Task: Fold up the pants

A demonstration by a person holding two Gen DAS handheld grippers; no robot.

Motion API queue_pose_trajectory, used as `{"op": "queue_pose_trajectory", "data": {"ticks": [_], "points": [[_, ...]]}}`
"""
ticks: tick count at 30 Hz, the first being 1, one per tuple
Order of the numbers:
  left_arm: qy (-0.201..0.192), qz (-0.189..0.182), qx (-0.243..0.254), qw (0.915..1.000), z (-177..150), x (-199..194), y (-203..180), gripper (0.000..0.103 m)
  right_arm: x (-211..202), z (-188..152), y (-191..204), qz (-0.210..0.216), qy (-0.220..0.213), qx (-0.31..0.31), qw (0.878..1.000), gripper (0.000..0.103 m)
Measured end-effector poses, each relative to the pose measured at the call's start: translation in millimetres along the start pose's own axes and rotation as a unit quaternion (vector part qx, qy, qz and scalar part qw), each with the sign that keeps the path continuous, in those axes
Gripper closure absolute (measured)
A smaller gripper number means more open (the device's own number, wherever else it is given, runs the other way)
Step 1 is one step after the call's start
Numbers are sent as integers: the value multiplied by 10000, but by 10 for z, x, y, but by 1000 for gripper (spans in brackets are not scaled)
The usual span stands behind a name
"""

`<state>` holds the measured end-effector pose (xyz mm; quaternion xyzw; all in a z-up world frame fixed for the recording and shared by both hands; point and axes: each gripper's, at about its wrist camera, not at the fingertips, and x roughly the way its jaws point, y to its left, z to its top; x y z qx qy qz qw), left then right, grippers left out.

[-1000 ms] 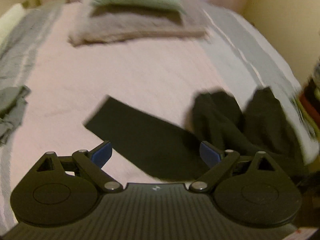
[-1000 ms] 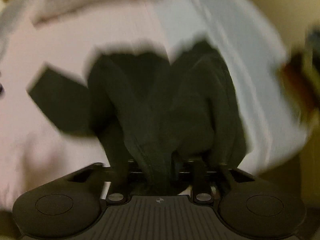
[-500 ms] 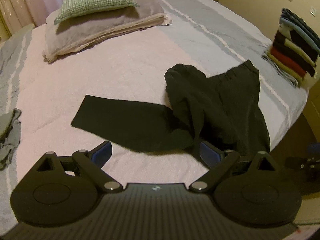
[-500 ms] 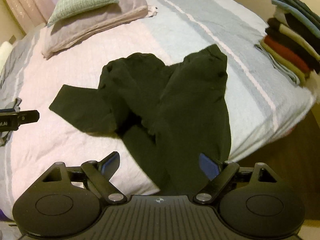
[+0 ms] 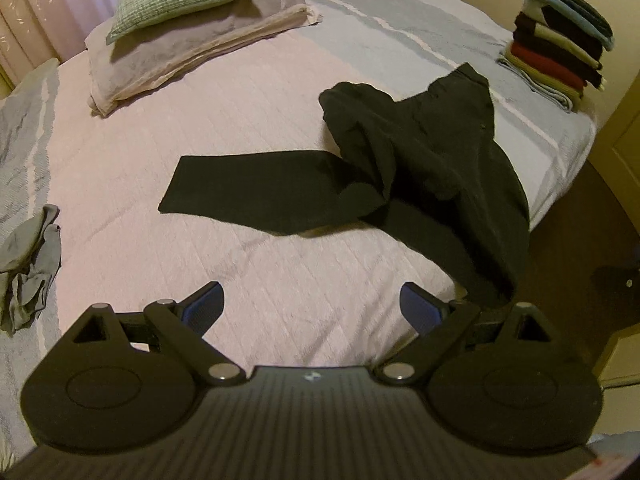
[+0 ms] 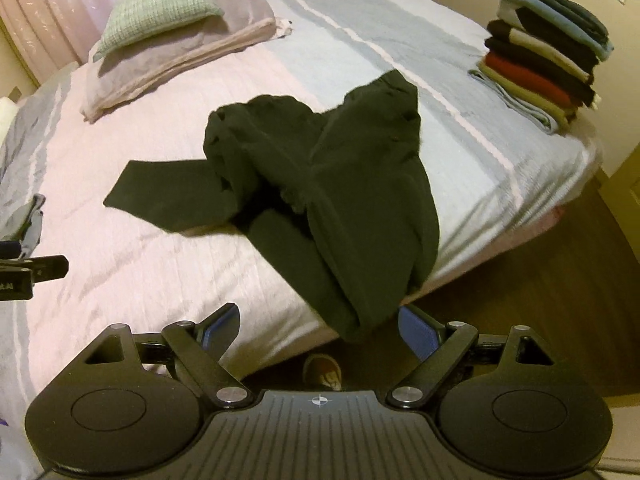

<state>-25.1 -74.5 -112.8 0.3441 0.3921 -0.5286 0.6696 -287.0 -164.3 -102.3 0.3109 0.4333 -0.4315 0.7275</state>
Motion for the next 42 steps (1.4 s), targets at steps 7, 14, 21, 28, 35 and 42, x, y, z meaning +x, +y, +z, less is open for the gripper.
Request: {"op": "queue_pose_trajectory", "data": {"ticks": [7,14,21,28,35,42], "points": [[-38,-82,183,9998,-127,-127,-73,10,-75,-156,34,-20,-6,33,10000,19],[-54,-127,237,9996,-180,-176,-99,10,-174,-247,44,1,-90,33,10000,19],[-84,-125,146,9998,-139,-156,-122,10,-203,-153,-17,12,-195,-19,9998,19],[-88,-10,-89,9999,-18,-28,-154,10,-161,135,-186,124,-416,-256,9987,19],[-2,339,-690,9970,180,253,-195,10,75,755,-536,347,-723,-818,9934,19],[313,873,-2193,9712,298,723,-336,12,708,1667,-1452,825,-682,-1085,9883,19]]}}
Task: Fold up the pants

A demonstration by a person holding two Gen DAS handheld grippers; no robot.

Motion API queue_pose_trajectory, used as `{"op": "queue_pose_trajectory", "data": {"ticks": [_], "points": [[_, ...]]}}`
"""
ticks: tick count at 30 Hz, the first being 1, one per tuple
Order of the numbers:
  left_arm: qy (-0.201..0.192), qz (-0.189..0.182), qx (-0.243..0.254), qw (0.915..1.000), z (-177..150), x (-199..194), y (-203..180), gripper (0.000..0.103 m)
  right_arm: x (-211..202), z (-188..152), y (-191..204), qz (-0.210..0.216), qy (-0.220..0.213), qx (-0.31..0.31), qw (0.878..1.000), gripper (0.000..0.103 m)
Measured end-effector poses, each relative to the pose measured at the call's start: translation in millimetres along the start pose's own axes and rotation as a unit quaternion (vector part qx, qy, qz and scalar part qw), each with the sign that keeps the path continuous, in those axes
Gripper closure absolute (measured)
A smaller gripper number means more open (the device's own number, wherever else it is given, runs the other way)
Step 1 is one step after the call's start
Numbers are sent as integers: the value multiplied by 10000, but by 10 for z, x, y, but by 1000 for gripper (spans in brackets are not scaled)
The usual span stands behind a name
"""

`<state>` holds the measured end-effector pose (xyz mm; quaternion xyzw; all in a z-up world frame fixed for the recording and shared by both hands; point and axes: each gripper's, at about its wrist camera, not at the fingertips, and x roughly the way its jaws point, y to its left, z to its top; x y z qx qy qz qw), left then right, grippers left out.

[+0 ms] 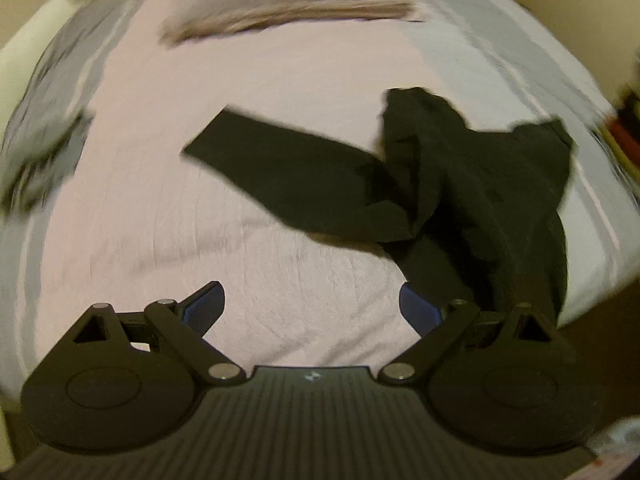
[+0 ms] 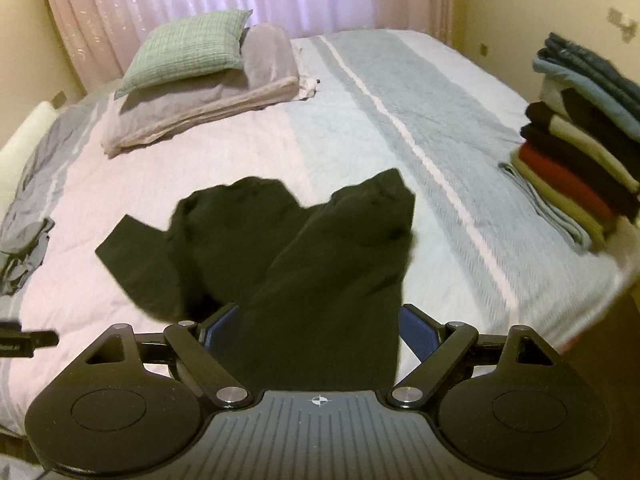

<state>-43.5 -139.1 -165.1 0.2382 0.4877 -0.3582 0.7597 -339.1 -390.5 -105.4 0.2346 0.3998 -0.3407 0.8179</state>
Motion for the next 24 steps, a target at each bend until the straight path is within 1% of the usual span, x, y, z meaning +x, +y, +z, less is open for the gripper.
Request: {"op": "queue_pose_trajectory", "data": {"ticks": [2,5,7,8,9,11,15,17,20,21,22,23,24], "points": [[151,156,-488,9986,-48,104,-72,13,162,110,-379,32,-1,-96,9999,19],[233,448,-1159,9920,-182,200,-179,14,517,260,-986,272,64,-172,9995,20],[268,639,-1589,9849,-293,252,-225,14,749,330,-1288,530,65,-174,9984,24],[337,730,-1809,9802,-350,291,-246,14,916,368,-1455,754,45,-142,9970,24],[377,774,-1972,9766,-394,321,-258,14,1047,401,-1556,853,47,-82,9963,25],[499,857,-2286,9685,-492,411,-283,14,1328,470,-1747,1185,58,45,9929,25],[685,1092,-2508,9594,-667,609,-320,14,1954,658,-1935,1566,13,218,9874,25],[753,1211,-2559,9561,-757,719,-334,14,2236,740,-1971,1737,-83,258,9844,25],[807,1271,-2652,9524,-842,902,-338,17,2647,849,-1993,1975,-24,471,9792,24],[821,1247,-2706,9510,-852,963,-342,19,2797,870,-2004,2197,23,624,9736,24],[809,1180,-2761,9504,-868,1018,-351,20,2890,885,-2017,2367,73,736,9688,25],[791,1114,-2793,9504,-868,1069,-366,20,2988,902,-2019,2584,139,873,9620,25],[781,1051,-2822,9504,-861,1130,-390,20,3072,908,-2023,2850,181,1043,9527,25]]}}
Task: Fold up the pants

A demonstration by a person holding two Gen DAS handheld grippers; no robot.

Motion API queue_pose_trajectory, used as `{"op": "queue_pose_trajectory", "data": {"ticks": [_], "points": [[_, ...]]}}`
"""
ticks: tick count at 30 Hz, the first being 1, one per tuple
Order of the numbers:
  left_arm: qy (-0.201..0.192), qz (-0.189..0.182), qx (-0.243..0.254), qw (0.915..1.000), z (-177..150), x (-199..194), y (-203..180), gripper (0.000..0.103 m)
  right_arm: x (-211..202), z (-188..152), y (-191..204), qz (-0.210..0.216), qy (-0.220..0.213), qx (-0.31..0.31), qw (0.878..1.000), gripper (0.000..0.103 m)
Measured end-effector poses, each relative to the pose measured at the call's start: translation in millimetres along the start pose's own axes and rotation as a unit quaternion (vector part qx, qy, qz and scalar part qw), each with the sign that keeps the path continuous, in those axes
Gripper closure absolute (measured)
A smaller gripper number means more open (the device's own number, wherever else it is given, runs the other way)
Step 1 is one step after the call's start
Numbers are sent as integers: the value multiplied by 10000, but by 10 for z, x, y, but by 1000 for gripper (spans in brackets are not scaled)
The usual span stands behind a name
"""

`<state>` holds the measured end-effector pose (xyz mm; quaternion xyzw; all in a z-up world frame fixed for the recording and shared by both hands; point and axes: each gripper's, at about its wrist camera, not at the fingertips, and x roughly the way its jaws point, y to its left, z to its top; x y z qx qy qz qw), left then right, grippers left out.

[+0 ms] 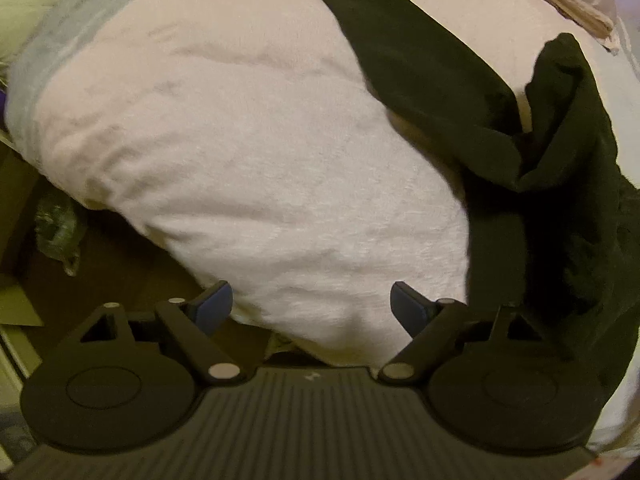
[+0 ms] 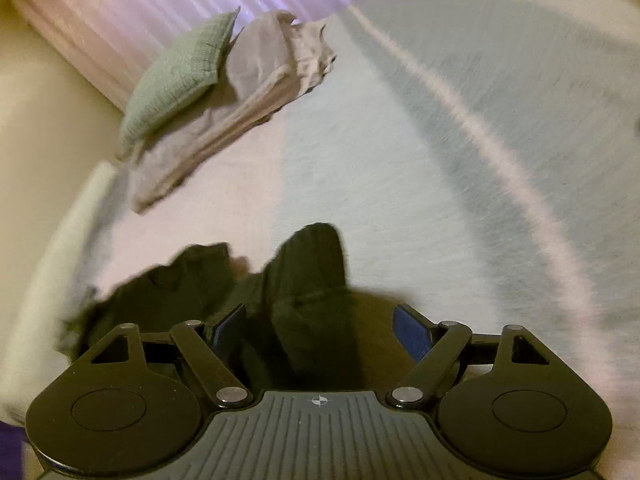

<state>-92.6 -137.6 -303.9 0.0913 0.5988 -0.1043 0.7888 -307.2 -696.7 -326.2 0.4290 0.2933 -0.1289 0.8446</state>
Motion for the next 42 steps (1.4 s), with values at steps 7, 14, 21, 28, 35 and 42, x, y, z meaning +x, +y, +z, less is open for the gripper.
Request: {"op": "queue_pose_trajectory", "data": {"ticks": [7,14,21,28,35,42], "points": [[167,-617,208,9977,-18,322,-450,32,-53,68,-67,1012,24,540,9934,89],[238,-1083,391,9931,-3,587,-894,33,-897,187,-332,286,-1581,1204,9796,90],[163,-1233,815,9889,-66,737,-1302,40,-1482,20,-688,-811,-2254,2056,9489,90],[491,-1948,29,9796,135,657,-1109,97,-1575,94,-308,-637,-2353,2185,9449,90],[-242,-1791,53,9835,1067,38,-597,97,-1542,485,722,-293,-2730,1689,9466,91],[-996,-879,265,9908,2674,-773,212,96,-1734,177,1645,-276,-3315,1689,9278,92]]}}
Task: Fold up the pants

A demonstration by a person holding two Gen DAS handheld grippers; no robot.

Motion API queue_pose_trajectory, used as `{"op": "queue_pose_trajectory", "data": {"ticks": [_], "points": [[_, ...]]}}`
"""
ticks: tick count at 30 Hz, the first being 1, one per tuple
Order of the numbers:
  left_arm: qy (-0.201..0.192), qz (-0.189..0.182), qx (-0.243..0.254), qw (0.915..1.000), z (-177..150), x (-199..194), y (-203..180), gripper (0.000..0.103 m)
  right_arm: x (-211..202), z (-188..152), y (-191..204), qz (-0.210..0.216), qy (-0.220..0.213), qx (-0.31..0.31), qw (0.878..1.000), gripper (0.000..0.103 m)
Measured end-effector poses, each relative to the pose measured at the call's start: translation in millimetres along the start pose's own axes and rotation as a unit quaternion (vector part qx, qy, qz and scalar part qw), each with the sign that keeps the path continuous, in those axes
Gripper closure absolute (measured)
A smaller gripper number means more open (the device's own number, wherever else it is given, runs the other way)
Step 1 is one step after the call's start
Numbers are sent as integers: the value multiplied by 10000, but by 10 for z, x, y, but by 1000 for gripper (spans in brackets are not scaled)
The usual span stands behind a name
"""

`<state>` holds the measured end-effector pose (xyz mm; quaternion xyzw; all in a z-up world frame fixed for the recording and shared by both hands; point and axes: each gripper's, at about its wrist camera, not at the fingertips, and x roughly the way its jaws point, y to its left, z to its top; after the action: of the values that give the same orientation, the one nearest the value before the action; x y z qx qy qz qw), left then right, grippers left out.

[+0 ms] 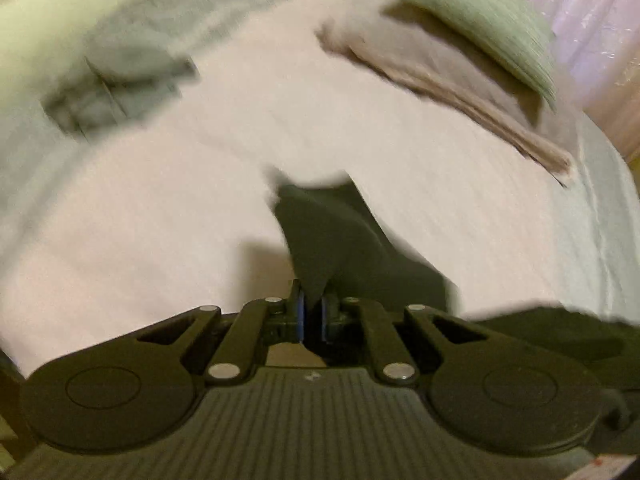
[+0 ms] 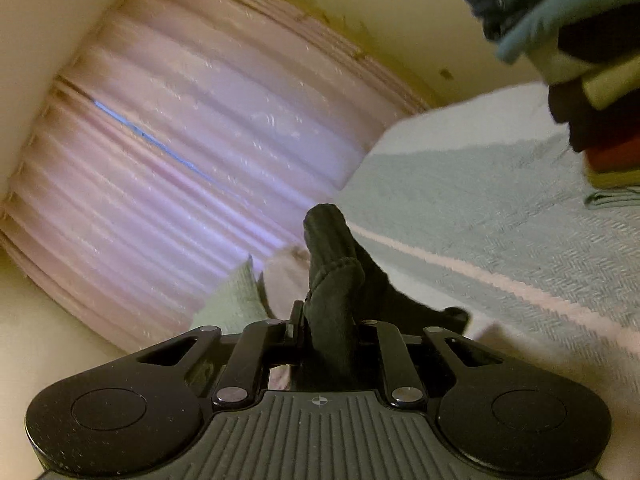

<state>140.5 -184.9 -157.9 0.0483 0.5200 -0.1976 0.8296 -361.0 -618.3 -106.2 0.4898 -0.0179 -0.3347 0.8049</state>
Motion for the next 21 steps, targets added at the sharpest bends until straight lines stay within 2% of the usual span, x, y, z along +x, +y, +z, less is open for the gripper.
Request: {"op": "queue_pose_trajectory", "data": {"ticks": [2,4,5,6,7,8,9,10,13,16,18,21], "points": [[-16,195,141,9997,295,-90,170,93,-208,-190,18,-357,-26,1,9994,92],[133,278,371,9988,490,-66,307,85,-322,-418,-61,-1067,293,-181,9937,90],[240,378,464,9979,513,-19,330,74,-340,-519,-144,-1593,549,-178,9855,88],[330,576,579,9961,452,59,402,66,-320,-629,-292,-2260,983,-168,9690,77],[430,728,741,9937,414,163,452,66,-307,-703,-403,-2771,1308,-212,9517,66],[619,921,914,9896,315,308,478,66,-270,-810,-564,-3595,1710,-303,9168,61],[797,1096,979,9859,237,433,555,65,-259,-870,-676,-4050,1886,-320,8941,56],[1014,1214,1004,9823,104,556,618,65,-274,-910,-772,-4272,1936,-304,8827,55],[1446,1055,925,9795,-132,829,737,65,-311,-884,-862,-4230,1539,-324,8924,52],[1436,574,914,9837,-142,1023,591,59,-52,-707,-831,-4086,1293,-992,8981,45],[1321,152,802,9879,-71,1175,468,42,194,-643,-892,-3695,1229,-1418,9101,40],[1334,-314,408,9897,-38,1538,307,41,566,-622,-1106,-3143,1439,-1395,9279,38]]}}
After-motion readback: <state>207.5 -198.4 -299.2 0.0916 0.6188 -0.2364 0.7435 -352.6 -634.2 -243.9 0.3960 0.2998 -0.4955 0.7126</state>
